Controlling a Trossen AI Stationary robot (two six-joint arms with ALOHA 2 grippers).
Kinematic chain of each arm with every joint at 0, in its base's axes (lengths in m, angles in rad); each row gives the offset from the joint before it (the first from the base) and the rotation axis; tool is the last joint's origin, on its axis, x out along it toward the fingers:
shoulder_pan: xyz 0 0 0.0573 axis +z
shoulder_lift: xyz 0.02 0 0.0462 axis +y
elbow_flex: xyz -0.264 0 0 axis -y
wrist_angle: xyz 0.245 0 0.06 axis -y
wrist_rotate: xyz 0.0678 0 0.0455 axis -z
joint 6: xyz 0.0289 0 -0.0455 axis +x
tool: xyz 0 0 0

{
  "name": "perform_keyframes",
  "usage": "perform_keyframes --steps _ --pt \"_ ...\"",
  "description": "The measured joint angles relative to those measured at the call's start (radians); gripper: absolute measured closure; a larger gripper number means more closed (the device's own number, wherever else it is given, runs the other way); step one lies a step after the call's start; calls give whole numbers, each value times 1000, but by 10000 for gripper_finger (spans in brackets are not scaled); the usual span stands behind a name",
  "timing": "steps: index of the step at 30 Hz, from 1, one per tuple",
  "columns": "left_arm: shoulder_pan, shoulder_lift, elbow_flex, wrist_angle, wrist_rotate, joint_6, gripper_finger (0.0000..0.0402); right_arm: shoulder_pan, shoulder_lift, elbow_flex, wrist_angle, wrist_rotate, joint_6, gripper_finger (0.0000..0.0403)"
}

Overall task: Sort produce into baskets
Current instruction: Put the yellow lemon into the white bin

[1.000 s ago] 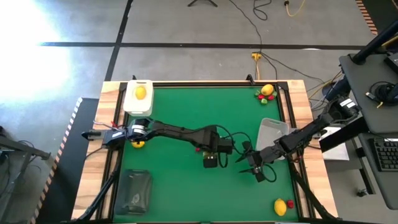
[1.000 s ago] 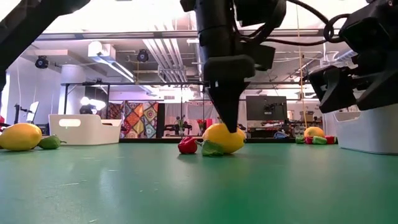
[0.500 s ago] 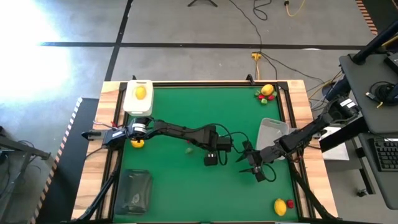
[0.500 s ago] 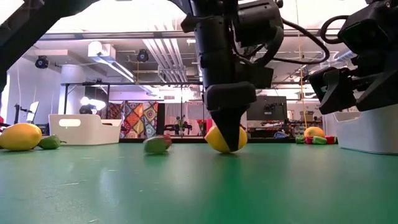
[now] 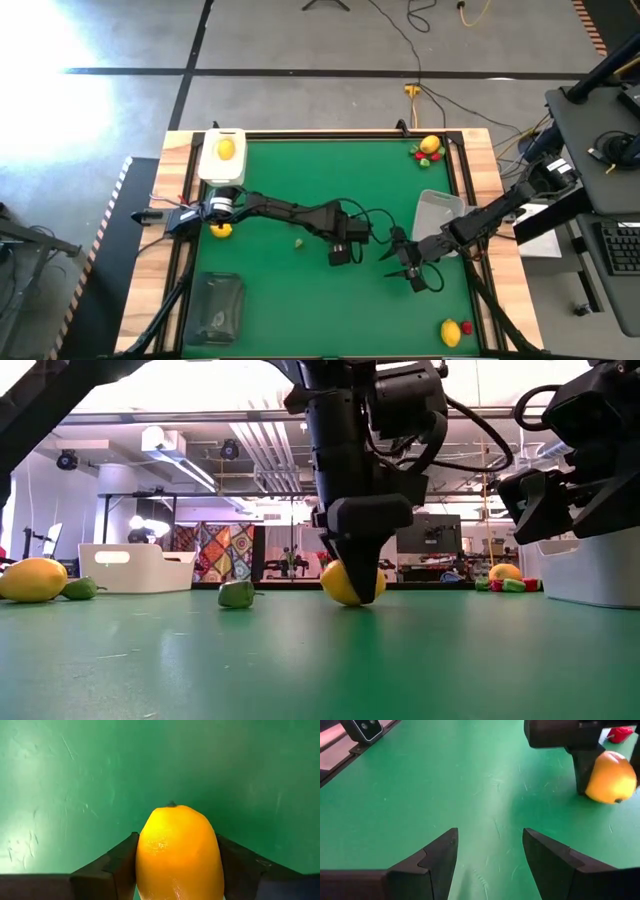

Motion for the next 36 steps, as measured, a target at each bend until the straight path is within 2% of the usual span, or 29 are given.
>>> perform_keyframes --steps 2,8,12,16,19,22,25,29,36 --pt "4 -30 -1 -17 -13 1 201 0 0 0 0 0 2 189" --pt "47 -205 -62 -159 -223 -48 201 0 0 0 -3 0 28 197" --pt "125 -383 -219 -162 -234 -157 202 0 0 -5 -6 0 70 203" --pt "253 -580 -440 -162 -281 -294 202 0 0 -7 -5 0 73 208" --pt "376 -706 -589 -165 -321 -430 202 0 0 -7 -6 0 78 211" --pt "534 -800 -692 -137 -309 -562 202 0 0 -11 -4 0 69 211" --pt "672 -832 -760 -104 -305 -526 203 0 0 -19 -8 9 58 211" --pt "816 -821 -805 -62 -295 -451 203 -6 0 -29 -8 76 21 211" --pt "973 -772 -835 73 -204 -357 203 -89 0 -31 46 98 -37 211"
